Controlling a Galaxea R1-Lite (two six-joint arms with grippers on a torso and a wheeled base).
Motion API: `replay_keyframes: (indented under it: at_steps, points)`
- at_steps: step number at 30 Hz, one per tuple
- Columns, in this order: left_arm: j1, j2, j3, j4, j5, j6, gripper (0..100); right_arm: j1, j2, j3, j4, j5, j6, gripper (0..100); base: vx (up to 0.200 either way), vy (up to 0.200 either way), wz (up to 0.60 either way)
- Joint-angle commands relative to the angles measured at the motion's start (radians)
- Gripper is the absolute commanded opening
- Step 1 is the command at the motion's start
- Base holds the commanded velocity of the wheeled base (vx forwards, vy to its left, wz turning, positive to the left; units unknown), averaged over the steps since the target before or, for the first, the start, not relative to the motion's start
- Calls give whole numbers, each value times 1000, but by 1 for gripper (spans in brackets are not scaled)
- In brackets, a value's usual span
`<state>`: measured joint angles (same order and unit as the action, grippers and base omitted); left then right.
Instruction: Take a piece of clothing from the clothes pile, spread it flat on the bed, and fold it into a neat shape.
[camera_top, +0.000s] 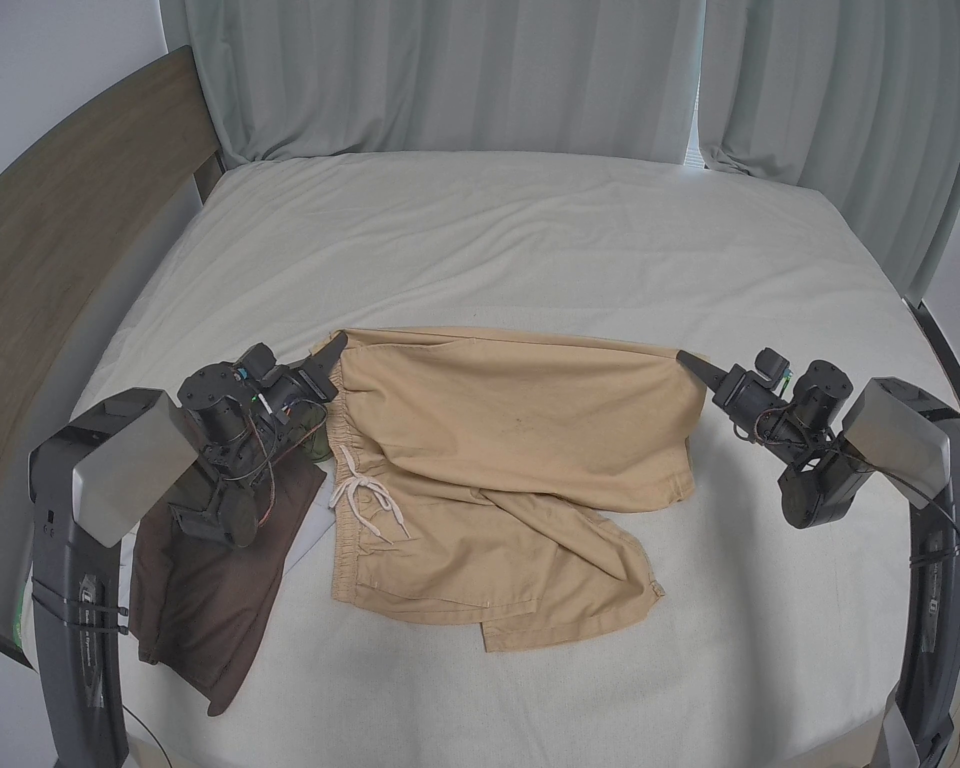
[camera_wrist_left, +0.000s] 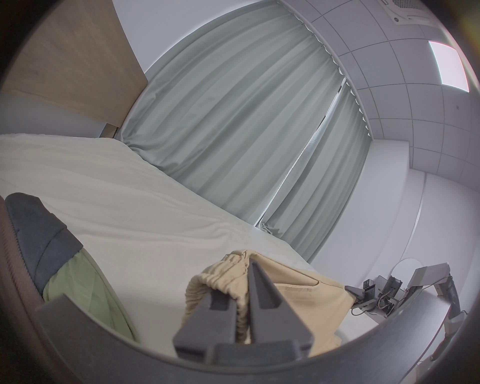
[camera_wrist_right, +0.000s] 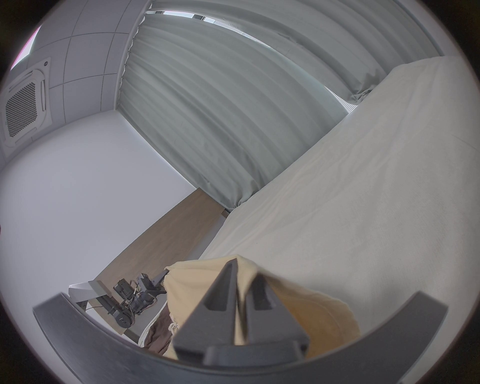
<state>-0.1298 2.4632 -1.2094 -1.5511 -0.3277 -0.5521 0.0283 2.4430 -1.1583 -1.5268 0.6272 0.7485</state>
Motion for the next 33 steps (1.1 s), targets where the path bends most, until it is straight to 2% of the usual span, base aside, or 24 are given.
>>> replay_keyframes:
  at_steps: [1,8,13,18,22,26,27,28,31,33]
  points:
    - [2,20,-21,0,-2,0,100,1,8,-12,-3,2,0,100,0,0,0]
    - [-16,-12,5,-3,4,-37,100,-2,-9,5,-4,-4,3,100,0,0,0]
    - [-24,-67,113,0,-4,-43,100,1,-96,140,-10,-4,-8,100,0,0,0]
    - [-5,-113,208,2,-4,-43,100,10,-199,304,-12,-4,-60,100,0,0,0]
    - [12,-167,324,-1,-5,-40,100,30,-279,460,-12,-6,-87,100,0,0,0]
    - [16,-248,438,-1,-42,-40,100,41,-331,571,-12,-6,-112,100,0,0,0]
    - [15,-296,505,-1,-65,-40,100,41,-354,621,-12,-4,-124,100,0,0,0]
    - [15,-296,505,-1,-65,-40,100,41,-354,621,-12,-4,-124,100,0,0,0]
    - [9,-365,622,-3,-93,-32,100,41,-378,698,-12,-6,-161,100,0,0,0]
    - [9,-411,695,-3,-114,-32,100,41,-387,759,-13,-1,-215,100,0,0,0]
